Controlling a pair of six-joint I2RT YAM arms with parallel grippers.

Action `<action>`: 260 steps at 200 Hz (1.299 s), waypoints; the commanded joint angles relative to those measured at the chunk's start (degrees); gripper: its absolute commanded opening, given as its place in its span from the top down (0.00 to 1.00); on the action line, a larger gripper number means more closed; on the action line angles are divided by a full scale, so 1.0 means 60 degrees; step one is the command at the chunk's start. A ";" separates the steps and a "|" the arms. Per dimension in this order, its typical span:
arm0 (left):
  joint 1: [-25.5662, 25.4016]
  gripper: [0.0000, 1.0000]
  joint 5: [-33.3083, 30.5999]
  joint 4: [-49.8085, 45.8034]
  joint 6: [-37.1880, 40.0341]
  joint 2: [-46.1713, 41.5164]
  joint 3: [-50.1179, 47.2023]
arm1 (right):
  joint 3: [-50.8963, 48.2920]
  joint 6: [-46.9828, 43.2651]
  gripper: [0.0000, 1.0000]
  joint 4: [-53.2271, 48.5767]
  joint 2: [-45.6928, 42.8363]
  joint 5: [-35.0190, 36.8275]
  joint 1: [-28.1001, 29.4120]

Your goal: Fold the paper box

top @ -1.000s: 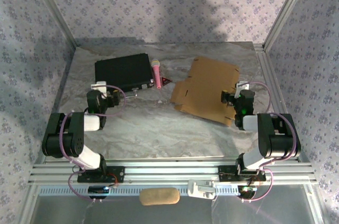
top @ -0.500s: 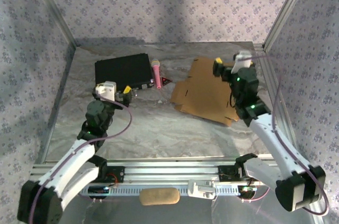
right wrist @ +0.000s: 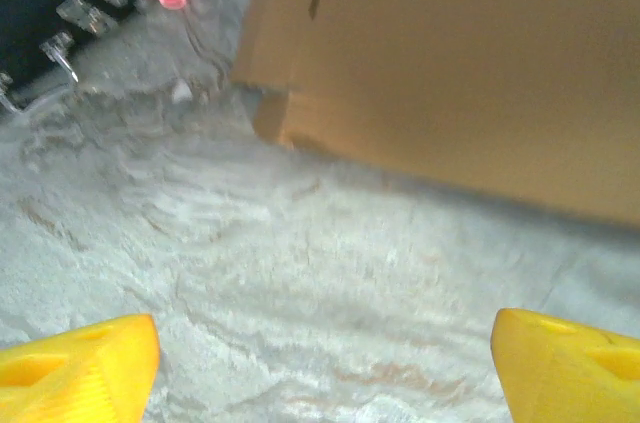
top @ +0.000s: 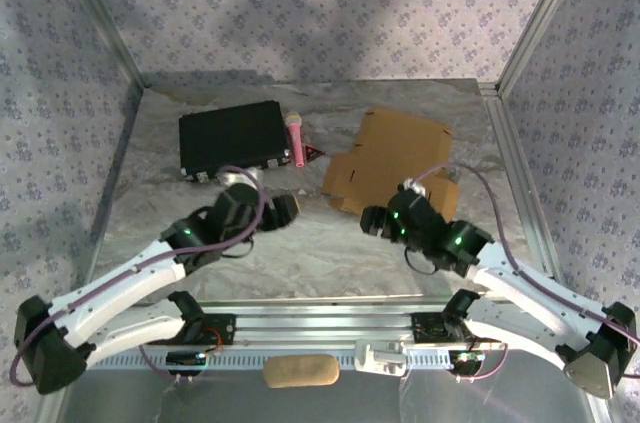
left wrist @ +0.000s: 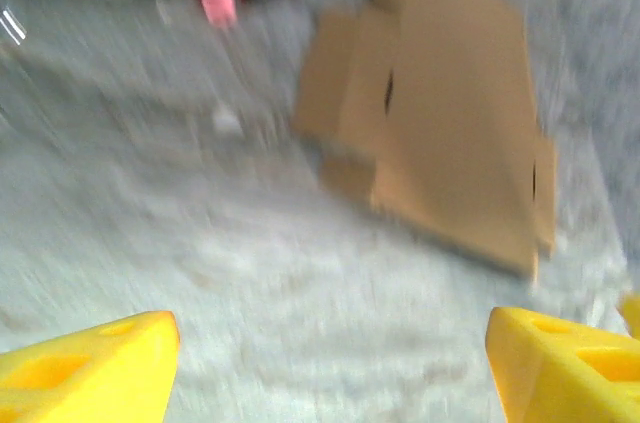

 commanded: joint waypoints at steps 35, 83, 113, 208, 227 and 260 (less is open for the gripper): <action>-0.1737 0.19 -0.0391 0.2224 -0.0882 0.1180 -0.0191 | -0.2459 0.5336 0.20 0.3570 -0.0575 0.1739 0.0772; -0.2257 0.18 0.0242 0.4264 0.0133 0.0690 -0.0880 | -0.4140 0.7626 0.30 0.4891 -0.0870 0.2315 0.0494; -0.2287 0.18 0.0223 0.4286 0.0164 0.0210 -0.1138 | -0.4505 0.8190 0.31 0.5732 -0.0645 0.1954 -0.0310; -0.2303 0.17 0.0273 0.4650 0.0094 -0.0553 -0.1693 | -0.4765 0.8692 0.35 0.7451 0.0856 0.0676 -0.2157; -0.2304 0.17 0.0275 0.4653 0.0080 -0.0584 -0.1691 | -0.4806 0.8888 0.36 0.7296 0.0839 0.0645 -0.2153; -0.2360 0.17 0.0251 0.4736 0.0079 -0.0526 -0.1687 | -0.4820 0.8865 0.36 0.6985 0.0789 0.0771 -0.2173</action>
